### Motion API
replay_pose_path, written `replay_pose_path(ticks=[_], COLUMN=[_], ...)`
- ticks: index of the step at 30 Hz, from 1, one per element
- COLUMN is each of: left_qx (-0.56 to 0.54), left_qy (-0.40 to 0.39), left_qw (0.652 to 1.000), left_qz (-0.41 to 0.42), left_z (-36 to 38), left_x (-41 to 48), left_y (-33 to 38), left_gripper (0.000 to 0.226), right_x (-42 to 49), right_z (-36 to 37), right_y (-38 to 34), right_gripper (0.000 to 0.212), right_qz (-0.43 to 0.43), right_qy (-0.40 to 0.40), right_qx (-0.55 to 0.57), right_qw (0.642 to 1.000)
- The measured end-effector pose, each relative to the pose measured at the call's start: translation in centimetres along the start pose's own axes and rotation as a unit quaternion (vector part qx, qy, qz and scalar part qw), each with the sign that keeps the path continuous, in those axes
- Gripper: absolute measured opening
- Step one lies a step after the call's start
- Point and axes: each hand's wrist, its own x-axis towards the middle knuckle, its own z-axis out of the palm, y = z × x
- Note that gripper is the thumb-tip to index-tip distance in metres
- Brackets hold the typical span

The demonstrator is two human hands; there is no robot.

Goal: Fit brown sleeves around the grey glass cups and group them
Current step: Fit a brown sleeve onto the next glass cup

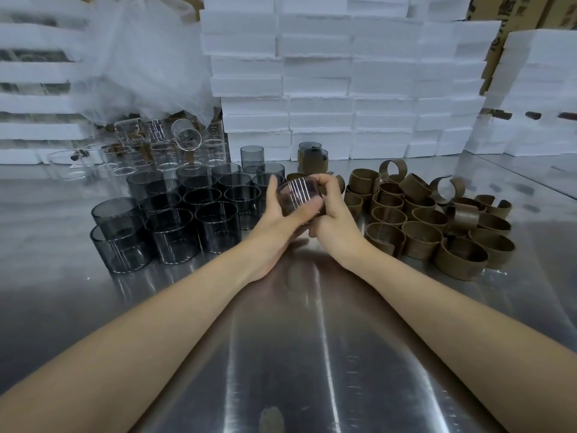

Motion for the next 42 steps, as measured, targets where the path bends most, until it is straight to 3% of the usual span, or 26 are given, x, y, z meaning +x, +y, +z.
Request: replay_pose_path(ticks=[3, 10, 15, 18, 20, 28, 33, 36, 42], left_qx=[0.032, 0.084, 0.065, 0.046, 0.045, 0.087, 0.107, 0.102, 0.096], left_qy=[-0.018, 0.027, 0.058, 0.047, 0.051, 0.103, 0.159, 0.153, 0.151], left_qw=[0.999, 0.994, 0.991, 0.990, 0.990, 0.983, 0.977, 0.980, 0.981], left_qz=[0.020, 0.069, 0.104, 0.121, 0.123, 0.120, 0.097, 0.079, 0.072], left_z=[0.0, 1.0, 0.8, 0.6, 0.5, 0.2, -0.1, 0.0, 0.0], left_x=[-0.3, -0.6, -0.4, -0.4, -0.4, -0.3, -0.3, -0.5, -0.5], left_y=[-0.2, 0.0, -0.1, -0.1, -0.1, 0.1, 0.2, 0.3, 0.3], left_gripper=[0.129, 0.103, 0.084, 0.068, 0.069, 0.054, 0.049, 0.049, 0.035], right_x=[0.2, 0.5, -0.1, 0.1, 0.2, 0.5, 0.0, 0.0, 0.1], right_z=[0.1, -0.7, -0.4, -0.5, -0.5, -0.7, -0.3, -0.5, -0.6], right_y=[0.1, -0.3, -0.2, -0.3, -0.2, 0.0, -0.1, -0.1, 0.2], right_gripper=[0.037, 0.026, 0.019, 0.033, 0.047, 0.068, 0.042, 0.029, 0.020], right_qz=[-0.007, -0.006, -0.009, 0.026, 0.067, 0.121, 0.099, 0.095, 0.106], right_qy=[0.027, 0.033, 0.075, 0.101, 0.090, 0.046, 0.041, 0.031, 0.020], right_qx=[-0.022, -0.150, -0.296, -0.352, -0.381, -0.374, -0.457, -0.484, -0.425], right_qw=[0.999, 0.988, 0.952, 0.930, 0.918, 0.918, 0.883, 0.870, 0.899])
